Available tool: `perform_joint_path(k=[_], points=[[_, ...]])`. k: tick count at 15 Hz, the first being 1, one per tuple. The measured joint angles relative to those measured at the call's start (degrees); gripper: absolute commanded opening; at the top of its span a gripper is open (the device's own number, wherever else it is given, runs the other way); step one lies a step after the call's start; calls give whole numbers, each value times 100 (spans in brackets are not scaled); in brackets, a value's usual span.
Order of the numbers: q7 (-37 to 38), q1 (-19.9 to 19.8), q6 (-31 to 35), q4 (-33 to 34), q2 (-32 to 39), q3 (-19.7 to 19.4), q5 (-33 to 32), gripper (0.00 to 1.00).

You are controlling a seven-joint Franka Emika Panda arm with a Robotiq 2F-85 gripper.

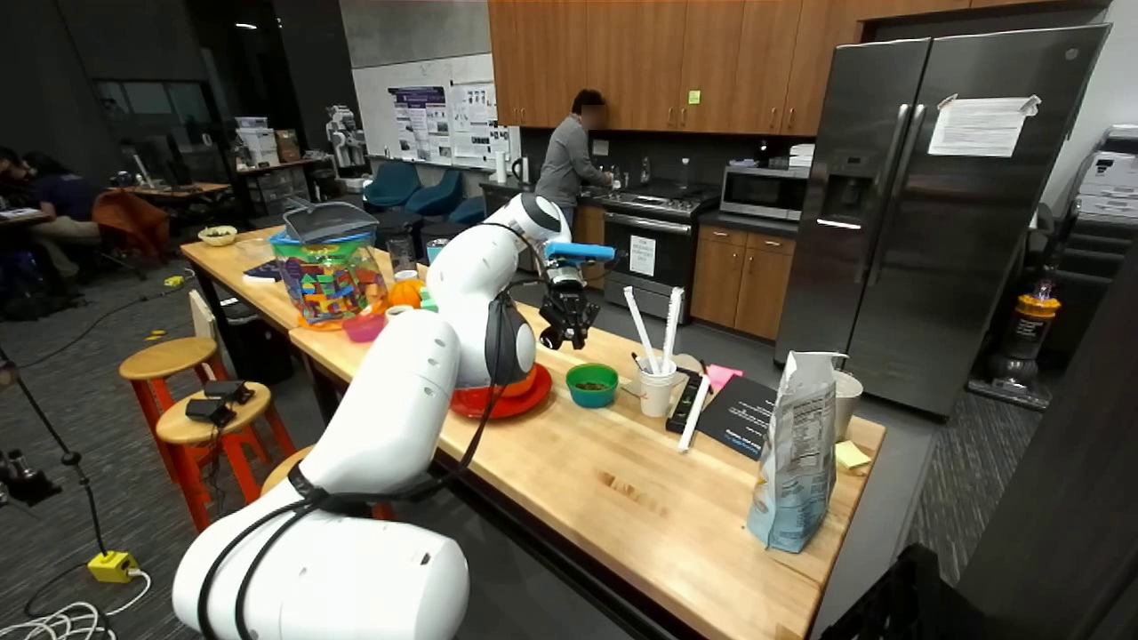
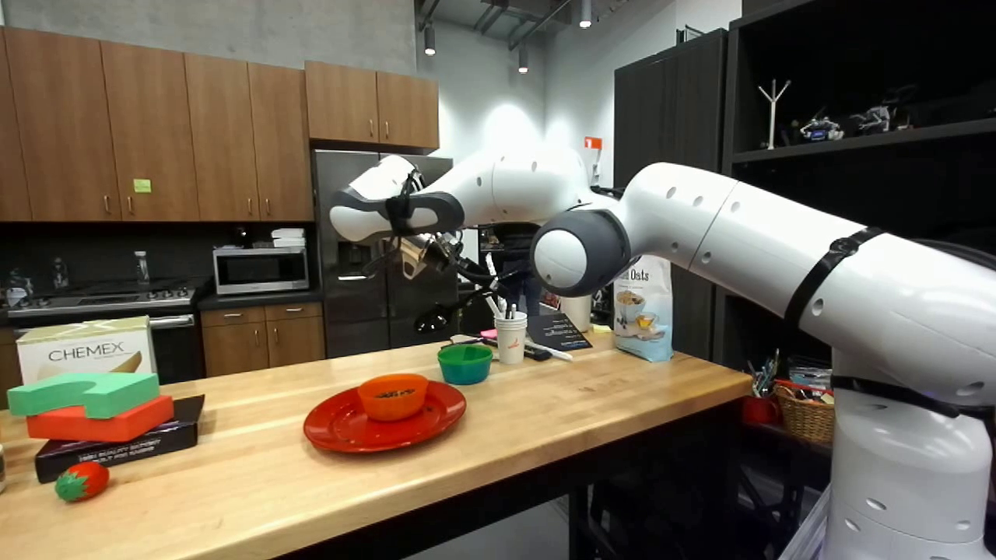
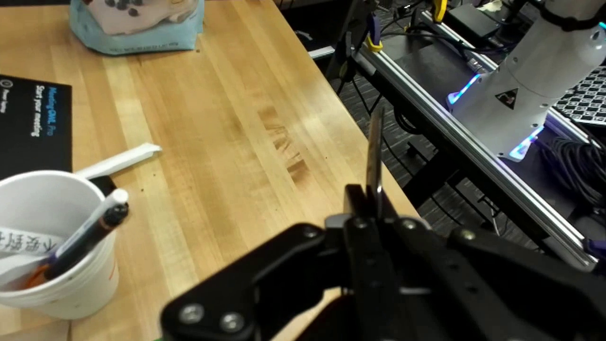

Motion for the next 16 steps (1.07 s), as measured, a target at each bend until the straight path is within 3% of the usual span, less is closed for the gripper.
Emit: perform_joint_path(k=[10,16], points=[[971,-293,-548,-37,38,-64,-80,1],[1293,-293,-768,-241,144,-94,-495,1]])
